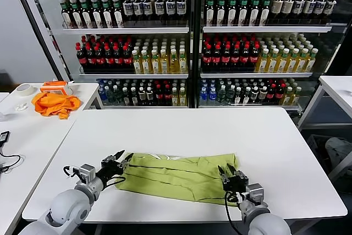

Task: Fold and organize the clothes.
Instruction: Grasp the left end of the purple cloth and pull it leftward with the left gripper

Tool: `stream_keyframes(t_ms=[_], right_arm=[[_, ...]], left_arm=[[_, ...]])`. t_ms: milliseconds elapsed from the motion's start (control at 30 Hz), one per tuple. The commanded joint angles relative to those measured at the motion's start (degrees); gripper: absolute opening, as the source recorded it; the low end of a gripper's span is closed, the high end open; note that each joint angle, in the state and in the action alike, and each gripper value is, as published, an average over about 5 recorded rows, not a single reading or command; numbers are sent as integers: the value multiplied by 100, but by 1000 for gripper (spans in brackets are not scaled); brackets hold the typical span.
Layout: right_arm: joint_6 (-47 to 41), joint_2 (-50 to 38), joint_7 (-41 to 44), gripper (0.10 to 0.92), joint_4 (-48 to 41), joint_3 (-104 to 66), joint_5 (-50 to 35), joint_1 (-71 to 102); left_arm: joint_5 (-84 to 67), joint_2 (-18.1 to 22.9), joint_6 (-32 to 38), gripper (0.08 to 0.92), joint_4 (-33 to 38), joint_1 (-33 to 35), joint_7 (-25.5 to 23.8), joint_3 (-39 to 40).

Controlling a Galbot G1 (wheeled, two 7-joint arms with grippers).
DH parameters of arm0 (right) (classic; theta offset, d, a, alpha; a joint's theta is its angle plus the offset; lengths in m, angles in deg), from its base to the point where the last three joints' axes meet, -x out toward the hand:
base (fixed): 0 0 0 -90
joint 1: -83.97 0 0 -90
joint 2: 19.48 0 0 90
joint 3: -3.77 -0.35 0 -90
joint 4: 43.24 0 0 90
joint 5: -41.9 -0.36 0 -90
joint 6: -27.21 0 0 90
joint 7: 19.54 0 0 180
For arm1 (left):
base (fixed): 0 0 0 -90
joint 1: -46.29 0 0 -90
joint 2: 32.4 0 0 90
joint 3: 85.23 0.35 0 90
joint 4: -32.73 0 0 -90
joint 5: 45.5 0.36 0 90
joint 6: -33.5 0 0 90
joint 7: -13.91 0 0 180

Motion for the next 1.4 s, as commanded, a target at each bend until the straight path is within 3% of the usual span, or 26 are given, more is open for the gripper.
stream_keyframes(t_ms=[33, 233, 333, 467, 600, 1133, 1400], right_arm=[[32, 29, 18, 609, 246, -426, 148, 497], [80, 135, 24, 775, 259, -573, 250, 647], [94, 162, 24, 815, 264, -583, 302, 678], [103, 177, 20, 822, 248, -573, 352, 673], [107, 198, 15, 823, 216, -556, 390, 654], [117, 279, 15, 823, 139, -471, 496, 633], [101, 268, 13, 823, 150, -439, 510, 571]], left_arm=[[-180, 226, -350, 581, 275, 107, 1094, 44], [-303, 488, -614, 753, 150, 44, 1794, 276], [-328, 557, -679, 808, 115, 33, 1988, 356], [-342, 608, -677, 817, 125, 61, 2035, 425], [-339, 663, -644, 749, 92, 60, 2029, 453], [-257, 810, -649, 299, -26, -95, 1966, 458], [661, 847, -808, 103, 155, 125, 1758, 273]])
